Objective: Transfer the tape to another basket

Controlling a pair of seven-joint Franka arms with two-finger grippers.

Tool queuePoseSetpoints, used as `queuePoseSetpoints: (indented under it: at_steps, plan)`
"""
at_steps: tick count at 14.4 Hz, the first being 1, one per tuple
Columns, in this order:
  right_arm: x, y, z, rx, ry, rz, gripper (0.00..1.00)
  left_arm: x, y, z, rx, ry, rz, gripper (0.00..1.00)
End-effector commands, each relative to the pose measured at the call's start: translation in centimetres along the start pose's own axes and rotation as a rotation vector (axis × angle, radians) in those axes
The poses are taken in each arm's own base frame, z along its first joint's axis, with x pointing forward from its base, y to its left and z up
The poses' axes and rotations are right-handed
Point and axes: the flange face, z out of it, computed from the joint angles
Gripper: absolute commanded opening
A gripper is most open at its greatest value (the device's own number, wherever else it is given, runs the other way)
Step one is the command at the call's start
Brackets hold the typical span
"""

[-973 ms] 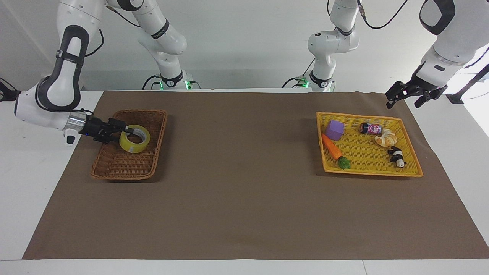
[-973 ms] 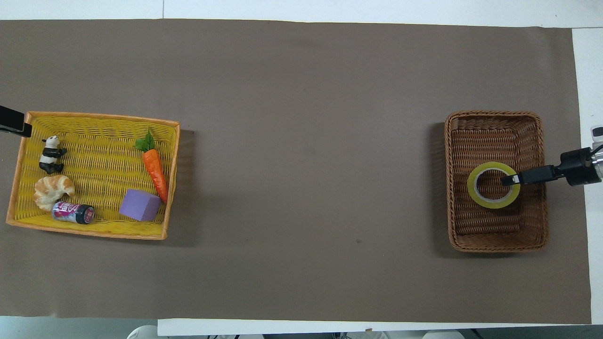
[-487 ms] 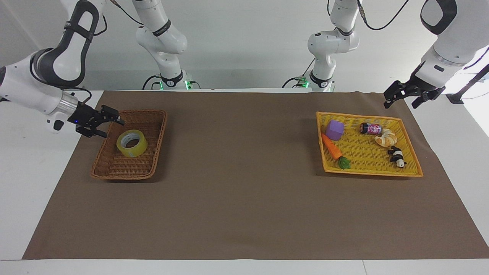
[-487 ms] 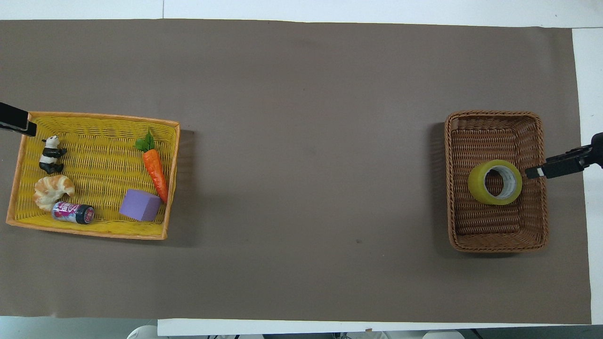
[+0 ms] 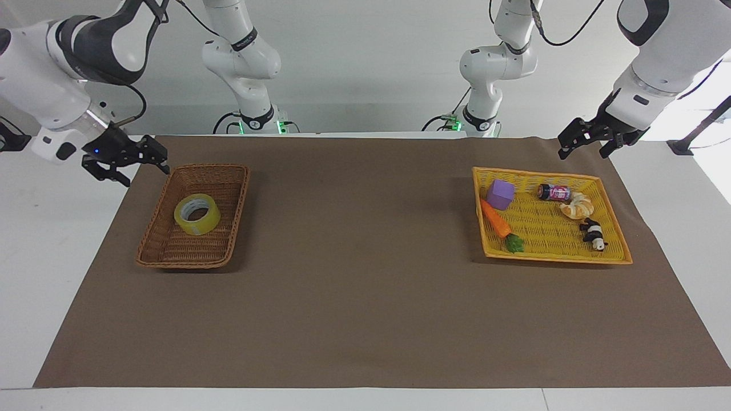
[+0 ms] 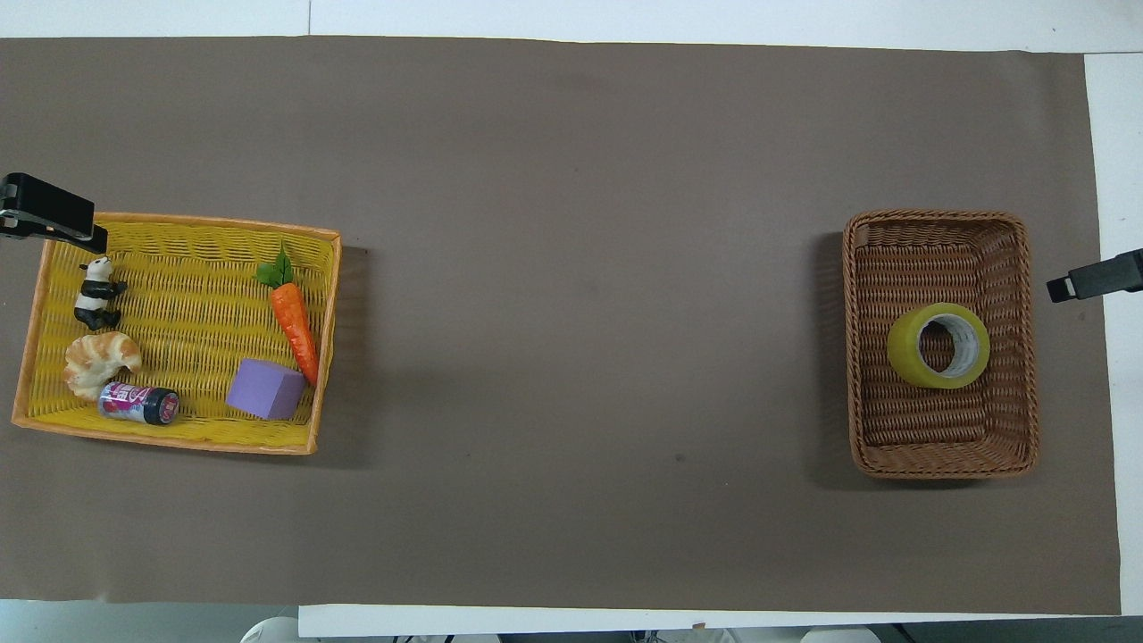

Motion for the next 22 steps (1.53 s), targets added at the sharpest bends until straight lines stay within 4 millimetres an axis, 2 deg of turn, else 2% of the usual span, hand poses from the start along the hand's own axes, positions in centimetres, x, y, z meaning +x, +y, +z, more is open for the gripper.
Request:
queuePoseSetpoints:
  at_steps: [1,3,4,5,7,8,12,14,22]
  plan:
    - [0.0,-2.4,-2.6,-0.081,-0.005,0.100,1.00,-0.1,-0.5,0.8,0.008,0.019,-0.019,1.00]
    - [0.0,-4.1,-4.7,-0.086,-0.002,0.083,1.00,0.1,-0.3,1.1,0.011,0.047,-0.012,1.00]
    - [-0.2,-4.6,-6.3,-0.087,-0.006,0.078,1.00,0.0,-0.3,1.3,0.011,0.038,-0.012,1.00]
    - [0.3,-5.2,-6.5,-0.088,-0.018,0.066,1.00,0.0,-0.6,1.3,0.011,0.037,-0.018,1.00]
    - [0.6,-5.4,-6.2,-0.089,-0.024,0.064,1.00,0.0,-1.0,1.3,0.011,0.037,-0.024,1.00]
    - [0.9,-6.7,-5.9,-0.097,-0.030,0.044,1.00,0.0,-1.0,1.3,0.011,0.038,-0.024,1.00]
    - [0.6,-7.7,-6.3,-0.158,-0.037,0.026,1.00,0.0,-0.9,1.3,0.011,0.038,-0.023,1.00]
    - [-0.6,-7.1,-5.8,-0.147,-0.055,0.040,1.00,0.0,-1.0,1.3,0.011,0.038,-0.024,1.00]
    - [-0.9,-6.9,-6.0,-0.148,-0.045,0.042,1.00,0.0,-1.0,1.3,0.011,0.038,-0.024,1.00]
